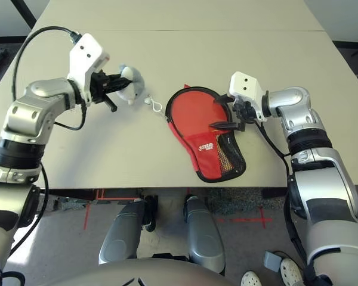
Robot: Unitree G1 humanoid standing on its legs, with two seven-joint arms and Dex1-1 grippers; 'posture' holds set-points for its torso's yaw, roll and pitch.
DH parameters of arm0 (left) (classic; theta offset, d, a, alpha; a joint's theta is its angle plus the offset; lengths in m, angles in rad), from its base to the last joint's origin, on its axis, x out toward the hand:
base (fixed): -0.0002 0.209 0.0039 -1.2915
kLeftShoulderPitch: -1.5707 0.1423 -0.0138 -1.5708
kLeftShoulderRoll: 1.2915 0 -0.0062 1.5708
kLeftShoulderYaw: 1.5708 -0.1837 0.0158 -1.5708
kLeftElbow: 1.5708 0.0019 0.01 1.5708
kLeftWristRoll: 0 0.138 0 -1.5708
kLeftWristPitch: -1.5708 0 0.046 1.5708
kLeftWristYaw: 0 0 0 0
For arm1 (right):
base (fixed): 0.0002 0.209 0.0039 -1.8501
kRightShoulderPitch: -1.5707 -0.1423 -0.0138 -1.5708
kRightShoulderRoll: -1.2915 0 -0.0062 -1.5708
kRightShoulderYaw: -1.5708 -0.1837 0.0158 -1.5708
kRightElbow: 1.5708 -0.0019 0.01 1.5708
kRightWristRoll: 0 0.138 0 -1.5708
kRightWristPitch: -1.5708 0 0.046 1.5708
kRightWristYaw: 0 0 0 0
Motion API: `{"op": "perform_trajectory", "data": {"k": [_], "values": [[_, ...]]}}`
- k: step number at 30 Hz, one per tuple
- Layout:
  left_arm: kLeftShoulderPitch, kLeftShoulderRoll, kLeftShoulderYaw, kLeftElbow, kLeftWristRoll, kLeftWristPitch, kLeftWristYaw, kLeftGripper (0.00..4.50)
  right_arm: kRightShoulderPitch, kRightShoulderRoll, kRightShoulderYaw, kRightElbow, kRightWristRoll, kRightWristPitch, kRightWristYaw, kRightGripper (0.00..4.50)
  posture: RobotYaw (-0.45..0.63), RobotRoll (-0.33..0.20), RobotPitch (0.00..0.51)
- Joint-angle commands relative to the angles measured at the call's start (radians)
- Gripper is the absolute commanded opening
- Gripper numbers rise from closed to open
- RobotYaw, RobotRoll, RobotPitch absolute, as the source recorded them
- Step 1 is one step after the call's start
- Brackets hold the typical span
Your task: Store the ping-pong paddle in its case and zip it.
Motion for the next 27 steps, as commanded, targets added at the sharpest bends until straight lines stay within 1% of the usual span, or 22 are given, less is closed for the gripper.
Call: {"op": "perform_trajectory", "data": {"k": [1,5,9,12,16,18,22,27], "values": [[-0.089,-0.042,0.010,0.179,0.058,-0.129,0.059,0.02,0.084,-0.004,0.064,0.023,-0.082,0.028,-0.013,4.50,0.02,0.000,0.263],[-0.185,-0.098,0.018,0.386,0.095,-0.259,0.101,0.02,0.108,-0.012,0.062,-0.017,-0.077,0.045,-0.011,4.50,0.00,0.000,0.269],[-0.315,-0.187,0.057,0.638,0.112,-0.434,0.256,0.02,0.140,-0.025,0.059,-0.057,-0.074,0.061,-0.013,4.50,-0.02,0.000,0.274],[-0.382,-0.243,0.094,0.755,0.105,-0.517,0.350,0.02,0.163,-0.031,0.057,-0.090,-0.070,0.079,-0.017,4.50,-0.04,0.000,0.277],[-0.433,-0.317,0.126,0.836,0.100,-0.582,0.392,0.02,0.196,-0.039,0.053,-0.138,-0.063,0.103,-0.022,4.50,-0.06,0.000,0.281],[-0.452,-0.357,0.133,0.861,0.104,-0.586,0.394,0.02,0.209,-0.042,0.050,-0.158,-0.062,0.116,-0.026,4.50,-0.07,0.000,0.282],[-0.483,-0.461,0.136,0.891,0.118,-0.592,0.389,0.02,0.247,-0.047,0.040,-0.211,-0.058,0.144,-0.032,4.50,-0.10,0.000,0.286],[-0.502,-0.541,0.139,0.906,0.127,-0.598,0.367,0.02,0.280,-0.057,0.036,-0.265,-0.050,0.176,-0.039,4.50,-0.12,0.000,0.287]]}}
